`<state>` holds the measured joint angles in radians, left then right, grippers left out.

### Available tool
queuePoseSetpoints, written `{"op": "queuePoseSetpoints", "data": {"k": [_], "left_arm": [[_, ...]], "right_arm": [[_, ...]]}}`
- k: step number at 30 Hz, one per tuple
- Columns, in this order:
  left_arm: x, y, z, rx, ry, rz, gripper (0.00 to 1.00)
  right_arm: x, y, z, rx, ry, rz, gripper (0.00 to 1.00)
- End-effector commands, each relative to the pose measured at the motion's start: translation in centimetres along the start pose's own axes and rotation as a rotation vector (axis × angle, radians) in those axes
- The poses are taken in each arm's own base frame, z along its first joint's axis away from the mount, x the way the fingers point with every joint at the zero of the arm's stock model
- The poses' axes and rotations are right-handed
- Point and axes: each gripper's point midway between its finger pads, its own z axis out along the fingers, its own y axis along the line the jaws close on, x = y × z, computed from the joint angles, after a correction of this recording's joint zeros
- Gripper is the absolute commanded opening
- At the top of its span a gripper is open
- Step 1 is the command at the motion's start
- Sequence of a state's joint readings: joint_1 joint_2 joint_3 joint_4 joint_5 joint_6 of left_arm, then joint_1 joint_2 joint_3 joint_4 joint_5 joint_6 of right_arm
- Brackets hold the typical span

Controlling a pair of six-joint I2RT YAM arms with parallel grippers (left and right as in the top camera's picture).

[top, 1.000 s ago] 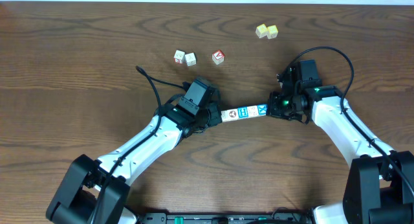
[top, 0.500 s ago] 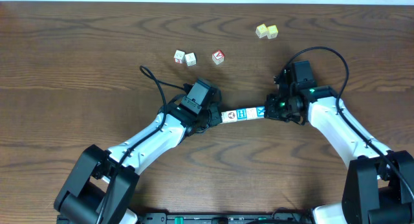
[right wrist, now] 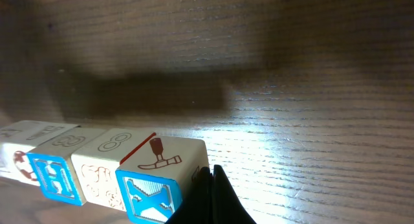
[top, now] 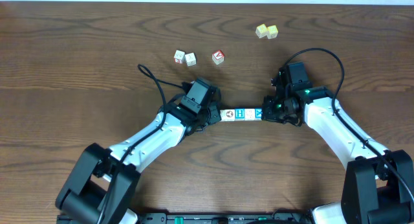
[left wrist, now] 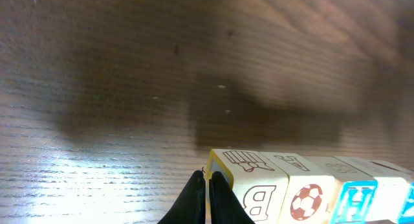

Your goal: Lift 5 blocks

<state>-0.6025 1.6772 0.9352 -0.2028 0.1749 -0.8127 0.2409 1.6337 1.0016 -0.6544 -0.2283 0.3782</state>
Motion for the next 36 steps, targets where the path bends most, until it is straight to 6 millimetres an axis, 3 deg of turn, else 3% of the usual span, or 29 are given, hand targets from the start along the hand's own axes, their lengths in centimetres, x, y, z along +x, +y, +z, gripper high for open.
{"op": "queuePoseSetpoints", "data": {"k": [1,26,36], "left_arm": [[3.3,-4.8,0.2,0.182,0.158,0.03,0.07],[3.3,-4.8,0.3,0.18,0.159,0.03,0.07],[3.5,-4.3,1.3,0.164,0.168,0.019,0.08]], "right_arm": [[3.2,8.1,-0.5,-0.319,0.139,-0.076,0.01],[3.5,7.5,0.6,-0.307,0.125,-0.045,0.01],[3.7,7.3,0.7,-0.303,0.131,-0.043,0.01]]}}
